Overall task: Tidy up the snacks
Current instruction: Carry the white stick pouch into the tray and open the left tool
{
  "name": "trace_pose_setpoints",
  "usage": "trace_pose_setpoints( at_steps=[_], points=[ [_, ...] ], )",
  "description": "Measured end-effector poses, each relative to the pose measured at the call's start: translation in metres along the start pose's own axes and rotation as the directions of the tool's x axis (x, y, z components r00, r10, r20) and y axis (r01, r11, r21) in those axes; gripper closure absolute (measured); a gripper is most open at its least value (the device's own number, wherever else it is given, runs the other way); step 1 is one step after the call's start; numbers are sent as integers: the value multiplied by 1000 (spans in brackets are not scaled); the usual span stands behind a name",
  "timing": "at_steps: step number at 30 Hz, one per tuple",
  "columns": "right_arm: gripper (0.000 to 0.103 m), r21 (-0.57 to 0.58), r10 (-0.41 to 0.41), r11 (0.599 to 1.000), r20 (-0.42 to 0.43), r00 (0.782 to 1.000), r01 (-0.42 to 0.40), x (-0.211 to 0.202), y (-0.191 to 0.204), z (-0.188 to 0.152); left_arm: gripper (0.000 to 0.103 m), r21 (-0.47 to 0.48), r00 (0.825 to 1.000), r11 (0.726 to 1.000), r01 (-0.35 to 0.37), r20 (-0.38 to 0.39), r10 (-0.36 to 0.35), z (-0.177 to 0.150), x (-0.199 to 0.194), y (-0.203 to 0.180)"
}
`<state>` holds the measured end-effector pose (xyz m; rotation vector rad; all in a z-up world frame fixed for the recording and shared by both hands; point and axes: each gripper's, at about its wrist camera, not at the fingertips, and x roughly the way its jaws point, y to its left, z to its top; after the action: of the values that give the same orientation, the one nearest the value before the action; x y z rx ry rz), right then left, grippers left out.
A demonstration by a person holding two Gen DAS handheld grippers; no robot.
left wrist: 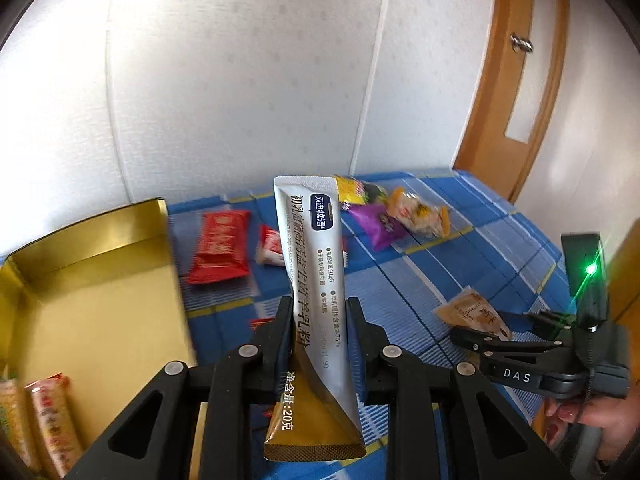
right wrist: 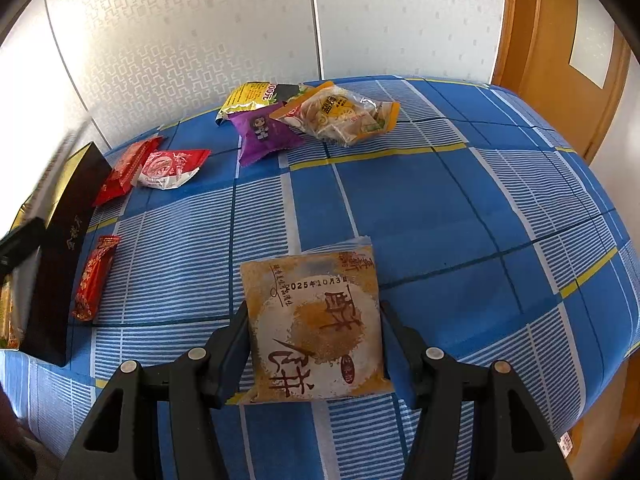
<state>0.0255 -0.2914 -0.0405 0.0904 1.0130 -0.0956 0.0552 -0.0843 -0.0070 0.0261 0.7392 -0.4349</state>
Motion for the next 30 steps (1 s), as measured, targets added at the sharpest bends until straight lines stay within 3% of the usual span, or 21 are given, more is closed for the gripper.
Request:
trace_pose_setpoints(
  at_steps=[11,18,30],
  points=[
    [42,9,-19,1000,1,1000,19,1,4,2,78,-164,995,982,-96,1,98,-5,-40,77],
    [43,51,-3,999,1,1000,3,0,0,5,78,-273,988,951,-148,-72,133,-26,-47,121],
    [43,52,42,998,22,999,-43,-6,17,8,78,-272,972,938,-216,-151,180,-50,-47,137]
  ],
)
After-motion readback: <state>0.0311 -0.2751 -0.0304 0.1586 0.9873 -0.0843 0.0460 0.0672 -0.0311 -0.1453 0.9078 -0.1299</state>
